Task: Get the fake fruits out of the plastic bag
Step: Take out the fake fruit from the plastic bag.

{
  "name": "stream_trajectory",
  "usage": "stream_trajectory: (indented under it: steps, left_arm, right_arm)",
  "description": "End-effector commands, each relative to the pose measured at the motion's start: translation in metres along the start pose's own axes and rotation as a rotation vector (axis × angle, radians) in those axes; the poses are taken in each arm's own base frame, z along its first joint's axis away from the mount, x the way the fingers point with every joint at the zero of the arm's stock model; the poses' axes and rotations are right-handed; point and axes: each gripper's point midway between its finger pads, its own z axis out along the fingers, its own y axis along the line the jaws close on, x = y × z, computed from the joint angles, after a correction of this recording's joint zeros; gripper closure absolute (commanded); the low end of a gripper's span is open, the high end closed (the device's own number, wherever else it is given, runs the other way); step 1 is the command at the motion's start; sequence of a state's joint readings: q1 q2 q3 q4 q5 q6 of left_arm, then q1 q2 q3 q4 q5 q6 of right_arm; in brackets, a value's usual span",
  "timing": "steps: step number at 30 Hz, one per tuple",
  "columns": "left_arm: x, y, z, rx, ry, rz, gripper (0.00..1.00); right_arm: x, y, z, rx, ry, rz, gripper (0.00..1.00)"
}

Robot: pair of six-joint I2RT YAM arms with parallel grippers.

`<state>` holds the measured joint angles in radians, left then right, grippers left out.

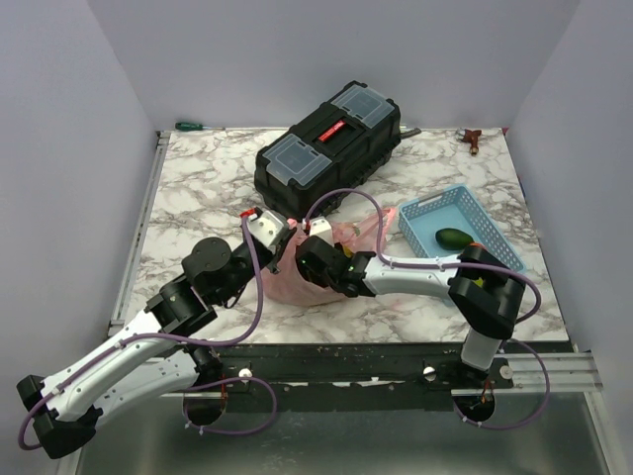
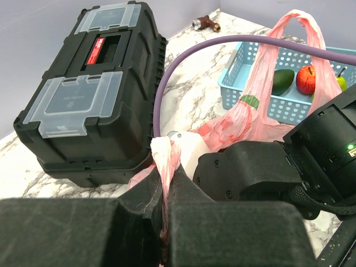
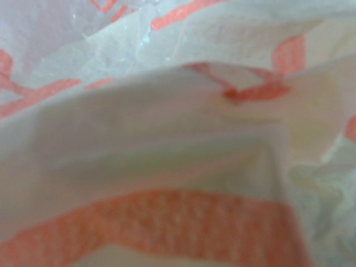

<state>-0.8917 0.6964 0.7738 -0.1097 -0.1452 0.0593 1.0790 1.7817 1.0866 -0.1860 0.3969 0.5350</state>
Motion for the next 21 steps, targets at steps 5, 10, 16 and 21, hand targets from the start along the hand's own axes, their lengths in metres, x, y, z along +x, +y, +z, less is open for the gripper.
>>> stream_trajectory:
  steps: [5, 10, 16, 21]
  left_arm:
    - [-0.013, 0.002, -0.002, -0.007, -0.019, 0.001, 1.00]
    - [-0.013, 0.003, -0.003, -0.010, -0.019, 0.002, 1.00]
    - [-0.012, 0.003, -0.002, -0.015, -0.015, 0.004, 1.00]
    - [-0.013, 0.002, -0.003, -0.011, -0.019, 0.004, 1.00]
  right_arm:
    - [0.011, -0.011, -0.024, 0.016, 0.063, -0.016, 0.44]
    - [-0.039, -0.004, -0.070, -0.073, -0.093, 0.071, 0.49]
    - [-0.078, -0.011, -0.114, -0.115, -0.231, 0.131, 0.52]
    - [-0.093, -0.015, -0.147, -0.166, -0.292, 0.200, 0.54]
